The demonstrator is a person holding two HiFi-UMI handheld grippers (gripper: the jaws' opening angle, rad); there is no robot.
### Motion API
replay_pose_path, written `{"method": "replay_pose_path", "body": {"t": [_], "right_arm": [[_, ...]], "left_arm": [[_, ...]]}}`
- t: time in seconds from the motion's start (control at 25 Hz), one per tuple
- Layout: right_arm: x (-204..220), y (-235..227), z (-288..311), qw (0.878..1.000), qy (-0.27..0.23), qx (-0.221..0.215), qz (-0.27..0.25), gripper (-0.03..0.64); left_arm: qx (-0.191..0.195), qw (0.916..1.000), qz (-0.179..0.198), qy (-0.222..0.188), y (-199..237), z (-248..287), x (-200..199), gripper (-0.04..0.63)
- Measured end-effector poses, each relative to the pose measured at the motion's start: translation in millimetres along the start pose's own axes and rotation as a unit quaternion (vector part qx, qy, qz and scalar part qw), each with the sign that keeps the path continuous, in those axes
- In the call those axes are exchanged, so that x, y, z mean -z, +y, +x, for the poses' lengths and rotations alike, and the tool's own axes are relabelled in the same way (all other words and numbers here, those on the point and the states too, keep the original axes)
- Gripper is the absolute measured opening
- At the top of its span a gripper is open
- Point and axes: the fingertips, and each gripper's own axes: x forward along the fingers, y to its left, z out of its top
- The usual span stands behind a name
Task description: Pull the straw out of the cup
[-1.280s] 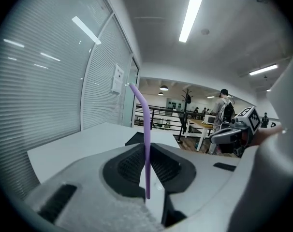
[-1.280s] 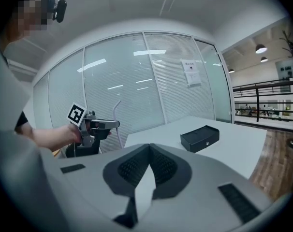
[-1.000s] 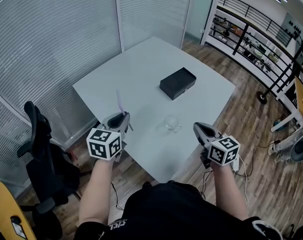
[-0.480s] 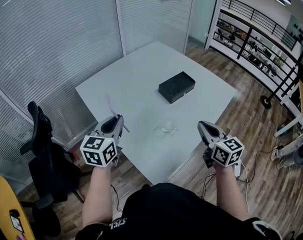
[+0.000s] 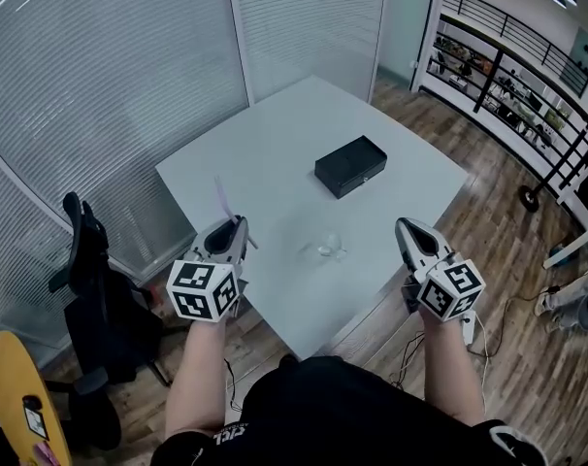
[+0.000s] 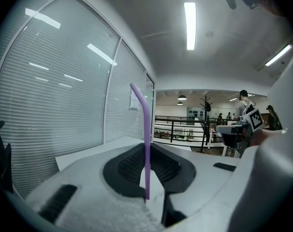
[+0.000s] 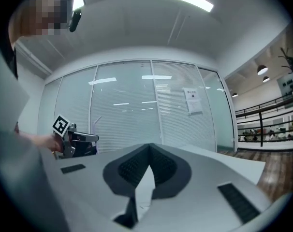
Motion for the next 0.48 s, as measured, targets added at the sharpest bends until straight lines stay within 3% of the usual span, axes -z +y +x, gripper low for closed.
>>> {"method": "replay_pose_path", "body": {"t": [0.48], "right_arm": [[-5.8, 20.4, -12.1, 1.0, -0.006, -0.028, -0.011, 0.003]], "left_arm": [[-0.008, 1.0, -0.004, 0.004, -9.9, -1.5, 8.7, 0.04]]}}
